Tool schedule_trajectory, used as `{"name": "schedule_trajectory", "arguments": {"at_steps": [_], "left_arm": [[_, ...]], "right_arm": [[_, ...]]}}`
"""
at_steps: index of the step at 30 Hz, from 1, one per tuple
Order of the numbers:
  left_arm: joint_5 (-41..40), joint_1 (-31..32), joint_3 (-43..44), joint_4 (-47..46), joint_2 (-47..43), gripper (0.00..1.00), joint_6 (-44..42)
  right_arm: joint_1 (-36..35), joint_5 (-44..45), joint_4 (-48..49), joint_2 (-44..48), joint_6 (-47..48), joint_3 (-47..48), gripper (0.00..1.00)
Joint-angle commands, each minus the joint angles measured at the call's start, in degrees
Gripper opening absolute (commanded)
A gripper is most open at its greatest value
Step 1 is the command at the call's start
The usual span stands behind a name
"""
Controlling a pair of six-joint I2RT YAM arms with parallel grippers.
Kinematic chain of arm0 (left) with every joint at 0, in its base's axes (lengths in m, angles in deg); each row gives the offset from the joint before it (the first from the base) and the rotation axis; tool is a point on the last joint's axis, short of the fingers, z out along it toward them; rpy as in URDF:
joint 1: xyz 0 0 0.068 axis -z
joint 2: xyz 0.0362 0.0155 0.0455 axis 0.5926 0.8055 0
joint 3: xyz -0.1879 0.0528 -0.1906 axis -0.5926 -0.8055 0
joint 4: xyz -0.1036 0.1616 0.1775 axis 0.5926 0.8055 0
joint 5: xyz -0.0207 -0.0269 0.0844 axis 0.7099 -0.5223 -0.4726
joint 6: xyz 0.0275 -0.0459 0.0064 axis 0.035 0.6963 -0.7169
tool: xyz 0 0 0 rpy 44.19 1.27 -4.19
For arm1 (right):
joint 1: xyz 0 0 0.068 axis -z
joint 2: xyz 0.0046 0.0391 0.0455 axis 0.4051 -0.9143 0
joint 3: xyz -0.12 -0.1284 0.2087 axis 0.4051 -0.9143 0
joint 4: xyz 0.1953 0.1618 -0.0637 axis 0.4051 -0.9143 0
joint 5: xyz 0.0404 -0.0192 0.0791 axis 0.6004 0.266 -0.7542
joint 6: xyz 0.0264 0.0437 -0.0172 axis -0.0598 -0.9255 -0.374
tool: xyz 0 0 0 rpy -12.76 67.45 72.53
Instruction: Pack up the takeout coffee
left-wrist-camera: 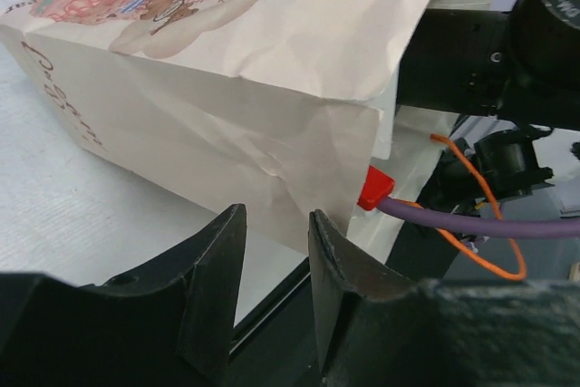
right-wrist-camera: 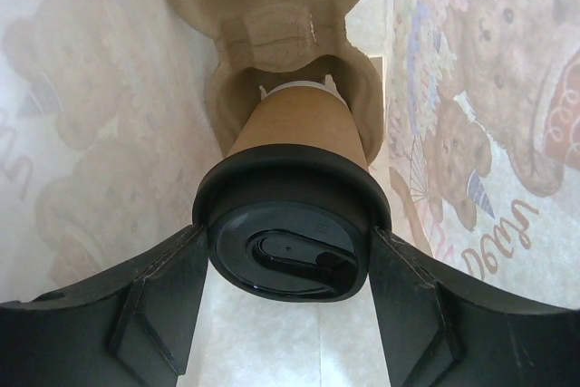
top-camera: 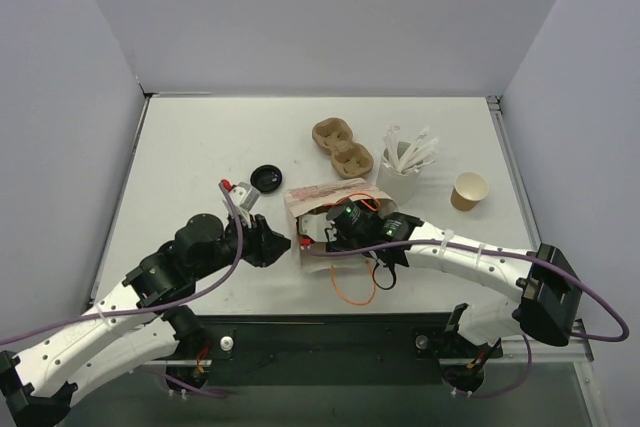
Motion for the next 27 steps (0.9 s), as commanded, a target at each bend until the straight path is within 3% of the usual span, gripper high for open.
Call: {"name": "schedule_trajectory", "arguments": {"at_steps": [1, 7, 16, 27], "left_arm": [[-6.65, 1.13, 3.96, 1.22, 2.7, 0.44, 0.19], [-9.64, 1.3, 5.2, 0.89, 4.12, 0.44, -0.61], [-8.5, 1.39, 4.76, -0.44, -0.98, 0.48, -0.61], [-2.97, 1.3, 5.38, -3.34, 1.13, 0.49, 0.71]], "right_arm": [[0.49, 0.31, 0.55, 0.09, -0.45, 1.24, 0.32], [0.67, 0.13, 0.73, 0.61, -0.88, 0.62, 0.32], [1.11, -0.04, 0.73, 0.52, -0.97, 0.62, 0.32], [1.29, -0.04, 0.73, 0.53, -1.06, 0.97, 0.32]]}}
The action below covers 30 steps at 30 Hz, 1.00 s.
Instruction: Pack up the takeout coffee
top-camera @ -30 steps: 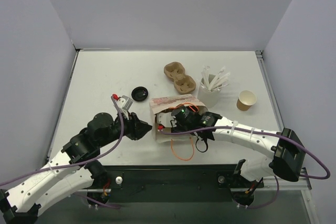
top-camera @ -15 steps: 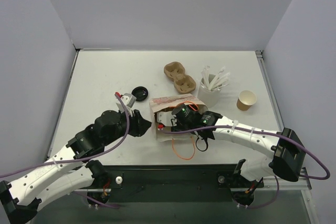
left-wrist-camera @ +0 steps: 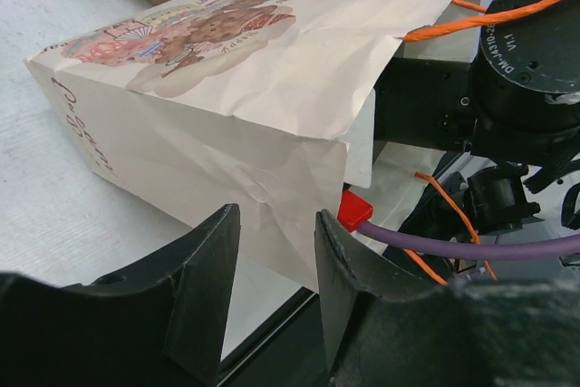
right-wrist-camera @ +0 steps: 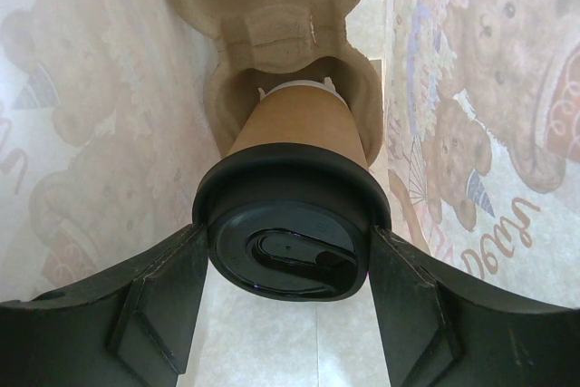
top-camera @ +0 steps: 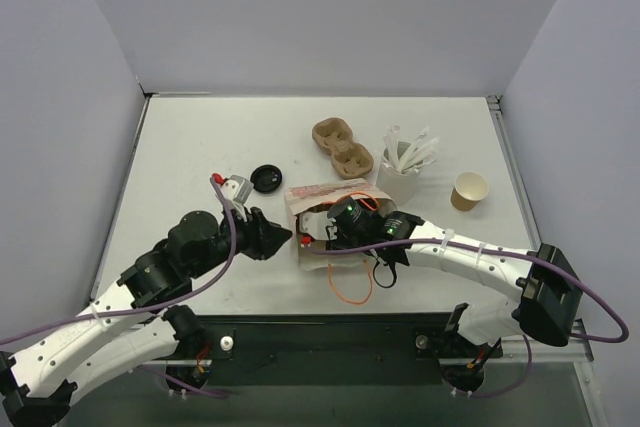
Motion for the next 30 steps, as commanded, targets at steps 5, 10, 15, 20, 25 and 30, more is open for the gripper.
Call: {"name": "schedule_trajectory", "arguments": {"at_steps": [5, 10, 15, 20, 25, 30], "left_arm": [[2.41, 0.23, 1.92, -2.37, -0.12, 0.49, 0.12], [1.54, 0.32, 2.36, -2.02, -1.96, 0.52, -0.76], [2.67, 0.32, 2.36, -1.58, -2.5, 0.56, -0.85], [2.85, 0.32, 1.31, -1.75, -1.35, 0.56, -0.76], [2.85, 0.23, 1.31, -1.93, 0.4, 0.56, -1.29], [4.0, 0.23, 0.69, -2.55, 1.02, 0.56, -1.81]], "right_arm": [[0.48, 1.05, 0.2, 0.11, -0.84, 1.15, 0.33], [0.65, 0.96, 0.2, -0.33, -0.84, 1.41, 0.32], [0.65, 1.05, 0.03, -0.68, -0.84, 1.5, 0.33], [0.74, 1.05, -0.06, -0.42, -0.84, 1.5, 0.32], [0.74, 0.96, -0.06, -0.42, -0.84, 1.5, 0.32], [0.83, 0.87, 0.03, -0.42, -1.19, 1.24, 0.32]]}}
